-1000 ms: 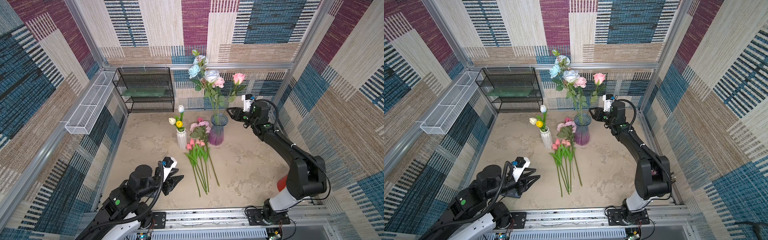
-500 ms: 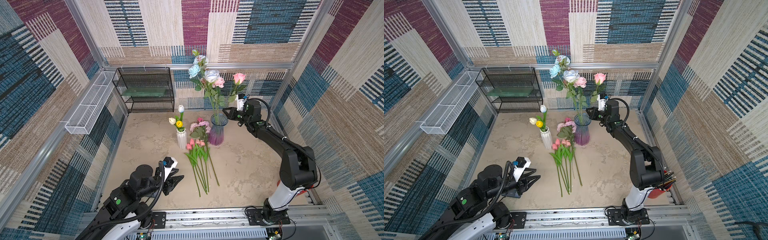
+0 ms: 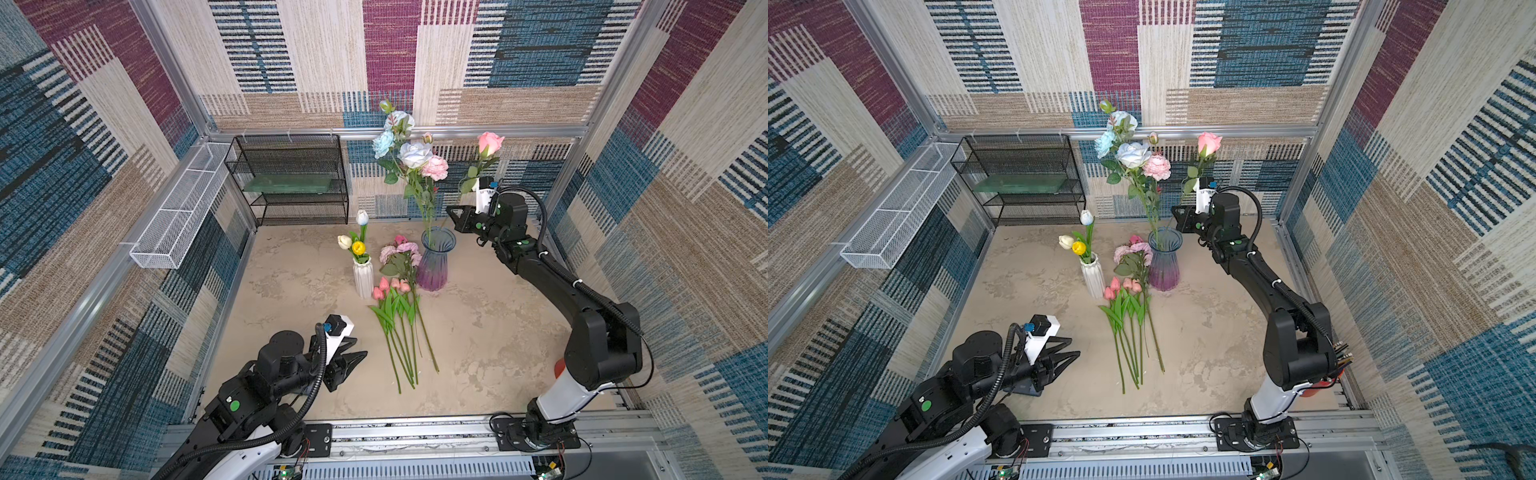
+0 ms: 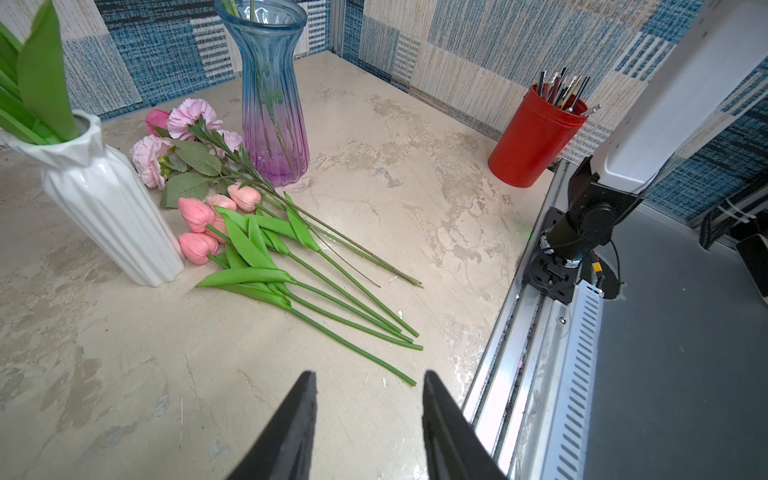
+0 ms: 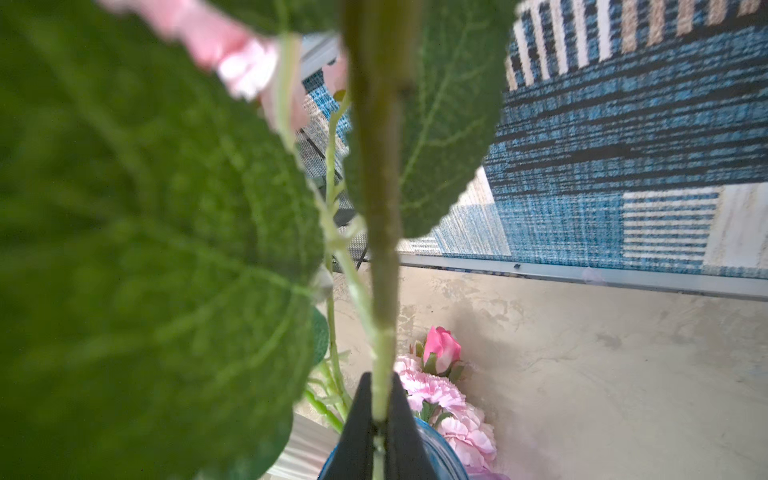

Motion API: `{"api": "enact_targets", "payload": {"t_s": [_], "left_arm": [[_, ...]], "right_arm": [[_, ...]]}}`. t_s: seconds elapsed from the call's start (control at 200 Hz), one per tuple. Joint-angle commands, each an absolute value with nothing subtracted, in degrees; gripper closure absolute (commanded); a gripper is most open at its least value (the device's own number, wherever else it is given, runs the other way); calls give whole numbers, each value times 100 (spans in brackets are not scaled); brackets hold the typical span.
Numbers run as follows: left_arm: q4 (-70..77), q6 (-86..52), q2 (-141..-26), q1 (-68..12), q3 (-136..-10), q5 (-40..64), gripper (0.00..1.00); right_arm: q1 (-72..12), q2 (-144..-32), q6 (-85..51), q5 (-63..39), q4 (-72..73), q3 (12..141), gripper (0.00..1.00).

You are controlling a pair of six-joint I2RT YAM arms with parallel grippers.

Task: Pick out pink flowers from the vase
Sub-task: Pick up the flower from the vase.

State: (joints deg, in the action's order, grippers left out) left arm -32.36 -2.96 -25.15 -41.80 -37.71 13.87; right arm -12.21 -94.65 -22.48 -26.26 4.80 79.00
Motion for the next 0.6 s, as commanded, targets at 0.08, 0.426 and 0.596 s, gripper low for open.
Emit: {"api": "enact_targets", "payload": {"t_s": [0.08, 0.426, 0.596], "left_arm": [[-3154, -237, -2488, -4182, -3763, 1373, 56], [-3170, -227, -2481, -4184, -3757, 1362, 56], [-3207, -246, -2501, -4207, -3761, 1329, 56]], "right_arm": [[-1221, -9067, -2162, -2127, 160, 8098, 100], [-1226, -7962, -2017, -1797, 26, 8420, 100], [-1250, -7502, -2066, -1726, -209, 8636, 100]]}}
